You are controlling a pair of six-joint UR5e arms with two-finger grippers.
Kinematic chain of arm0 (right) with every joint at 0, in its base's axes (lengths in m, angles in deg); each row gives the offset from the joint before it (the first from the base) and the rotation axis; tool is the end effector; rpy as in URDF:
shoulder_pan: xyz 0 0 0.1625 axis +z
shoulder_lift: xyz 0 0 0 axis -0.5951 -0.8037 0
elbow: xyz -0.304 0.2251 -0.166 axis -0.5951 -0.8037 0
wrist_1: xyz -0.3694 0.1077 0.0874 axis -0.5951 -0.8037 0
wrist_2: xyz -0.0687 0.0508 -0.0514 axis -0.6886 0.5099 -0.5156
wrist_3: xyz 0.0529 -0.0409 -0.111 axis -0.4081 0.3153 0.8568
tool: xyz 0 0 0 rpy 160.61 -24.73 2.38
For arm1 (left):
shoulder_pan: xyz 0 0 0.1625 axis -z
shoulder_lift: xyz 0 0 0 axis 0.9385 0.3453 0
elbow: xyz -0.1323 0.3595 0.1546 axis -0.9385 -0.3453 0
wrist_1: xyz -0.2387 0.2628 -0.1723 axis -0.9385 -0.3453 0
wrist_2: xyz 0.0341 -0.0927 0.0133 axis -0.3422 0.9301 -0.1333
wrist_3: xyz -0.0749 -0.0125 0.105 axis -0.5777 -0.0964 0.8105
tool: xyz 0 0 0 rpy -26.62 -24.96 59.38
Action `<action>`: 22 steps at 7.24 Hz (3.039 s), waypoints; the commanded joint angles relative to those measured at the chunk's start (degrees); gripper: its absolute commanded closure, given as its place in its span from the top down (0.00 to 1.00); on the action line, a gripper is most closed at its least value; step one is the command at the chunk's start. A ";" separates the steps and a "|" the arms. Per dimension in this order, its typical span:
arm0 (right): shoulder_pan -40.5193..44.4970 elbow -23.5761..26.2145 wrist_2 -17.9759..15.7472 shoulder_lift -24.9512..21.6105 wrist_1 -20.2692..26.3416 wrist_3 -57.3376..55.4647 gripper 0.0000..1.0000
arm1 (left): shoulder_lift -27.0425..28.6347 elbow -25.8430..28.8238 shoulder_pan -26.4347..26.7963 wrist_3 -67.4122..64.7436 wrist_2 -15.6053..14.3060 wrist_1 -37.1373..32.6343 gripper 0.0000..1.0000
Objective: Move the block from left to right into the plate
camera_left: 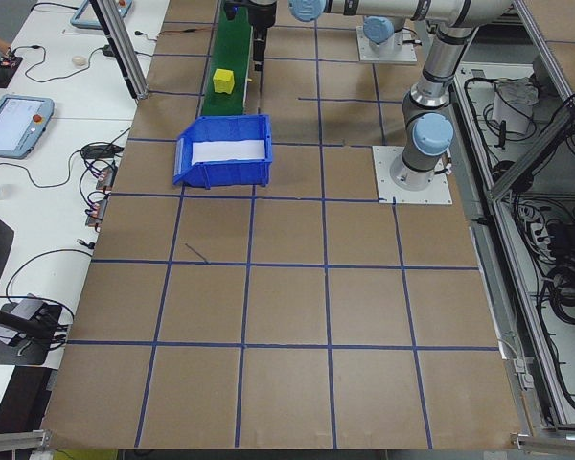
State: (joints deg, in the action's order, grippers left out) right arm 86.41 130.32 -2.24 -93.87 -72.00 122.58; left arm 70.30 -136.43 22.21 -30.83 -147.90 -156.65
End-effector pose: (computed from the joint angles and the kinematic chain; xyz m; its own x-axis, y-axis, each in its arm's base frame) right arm -0.2822 -0.5362 0.2857 -0.8865 -0.4551 0.0835 -0.4570 0.8895 -0.0040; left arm -0.1438 -0.4921 0.4596 -0.9982 0.0298 -0.0527 0.0337 0.9966 -0.0747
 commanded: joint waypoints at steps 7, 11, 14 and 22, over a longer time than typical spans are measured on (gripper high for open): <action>-20.71 3.23 0.31 6.18 -7.63 23.79 1.00 | -2.90 0.15 -4.65 5.08 2.68 -6.71 1.00; -6.72 2.44 3.13 -2.04 -4.05 9.96 1.00 | -2.99 0.24 -4.65 5.08 2.77 -6.80 1.00; 10.63 2.35 9.77 -5.16 4.41 -20.51 1.00 | -2.99 0.24 -4.65 5.08 2.68 -6.80 1.00; 32.11 -4.94 19.28 5.29 -1.57 -73.65 1.00 | -2.99 -0.02 -4.65 5.08 2.68 -6.71 1.00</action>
State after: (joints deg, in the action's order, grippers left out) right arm 118.20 125.75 13.54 -90.26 -73.30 53.94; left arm 67.31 -136.40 17.56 -25.75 -145.26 -163.37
